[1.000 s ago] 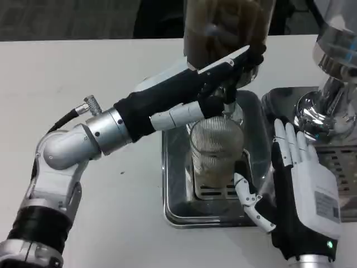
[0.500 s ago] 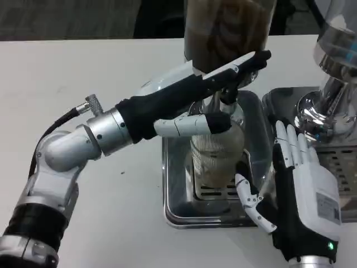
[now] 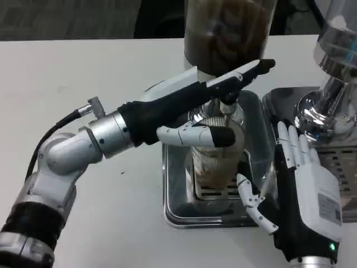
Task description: Grasp the cup under the faucet to collect the drink, then remove the cup.
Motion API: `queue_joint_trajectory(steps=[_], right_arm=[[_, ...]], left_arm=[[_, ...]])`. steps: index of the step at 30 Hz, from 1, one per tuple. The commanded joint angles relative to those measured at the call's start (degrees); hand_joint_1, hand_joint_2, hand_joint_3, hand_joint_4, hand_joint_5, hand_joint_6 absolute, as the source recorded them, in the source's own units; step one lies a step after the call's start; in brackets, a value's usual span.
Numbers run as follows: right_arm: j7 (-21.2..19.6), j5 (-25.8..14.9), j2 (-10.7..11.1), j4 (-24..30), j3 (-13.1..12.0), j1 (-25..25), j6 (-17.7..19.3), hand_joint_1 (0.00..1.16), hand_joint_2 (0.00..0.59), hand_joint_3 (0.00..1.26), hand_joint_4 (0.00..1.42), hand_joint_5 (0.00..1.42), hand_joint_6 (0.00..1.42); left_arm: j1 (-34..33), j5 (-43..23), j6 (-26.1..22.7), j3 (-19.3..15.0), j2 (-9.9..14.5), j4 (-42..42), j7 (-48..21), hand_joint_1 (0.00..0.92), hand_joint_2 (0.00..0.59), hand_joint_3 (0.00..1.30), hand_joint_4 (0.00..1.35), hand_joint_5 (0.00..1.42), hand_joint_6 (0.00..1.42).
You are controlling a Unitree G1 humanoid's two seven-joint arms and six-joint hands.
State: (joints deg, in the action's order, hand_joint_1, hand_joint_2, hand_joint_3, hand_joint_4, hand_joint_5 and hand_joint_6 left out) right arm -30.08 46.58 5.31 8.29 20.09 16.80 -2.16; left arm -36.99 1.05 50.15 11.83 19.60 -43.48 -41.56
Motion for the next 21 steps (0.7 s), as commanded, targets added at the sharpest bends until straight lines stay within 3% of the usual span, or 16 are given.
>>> queue_joint_trajectory(steps=[1, 6, 13, 21], right_arm=[[0.01, -4.74, -0.1, -0.11, -1.52, 0.46, 4.05, 0.29, 0.386, 0.03, 0.0, 0.0, 0.0], [1.06, -10.78, -0.05, -1.27, -3.09, 0.62, 8.58, 0.27, 0.352, 0.03, 0.0, 0.0, 0.0], [5.21, -20.92, 0.36, -6.03, -5.34, 0.18, 17.84, 0.32, 0.289, 0.0, 0.0, 0.0, 0.0], [12.07, -26.72, 1.08, -9.77, -6.87, -1.28, 22.22, 0.45, 0.228, 0.0, 0.0, 0.0, 0.0]], left_arm=[[-0.16, 3.65, -0.39, 2.13, 1.01, -1.65, -0.73, 0.0, 0.038, 0.0, 0.0, 0.0, 0.0], [-0.25, 3.94, -0.05, 2.56, 1.1, -2.22, -0.13, 0.0, 0.039, 0.0, 0.0, 0.0, 0.0], [-0.33, 4.03, -0.01, 2.66, 1.06, -2.57, 0.12, 0.0, 0.044, 0.0, 0.0, 0.0, 0.0], [-0.08, 3.77, -0.14, 2.69, 1.15, -2.23, 0.05, 0.0, 0.041, 0.0, 0.0, 0.0, 0.0]])
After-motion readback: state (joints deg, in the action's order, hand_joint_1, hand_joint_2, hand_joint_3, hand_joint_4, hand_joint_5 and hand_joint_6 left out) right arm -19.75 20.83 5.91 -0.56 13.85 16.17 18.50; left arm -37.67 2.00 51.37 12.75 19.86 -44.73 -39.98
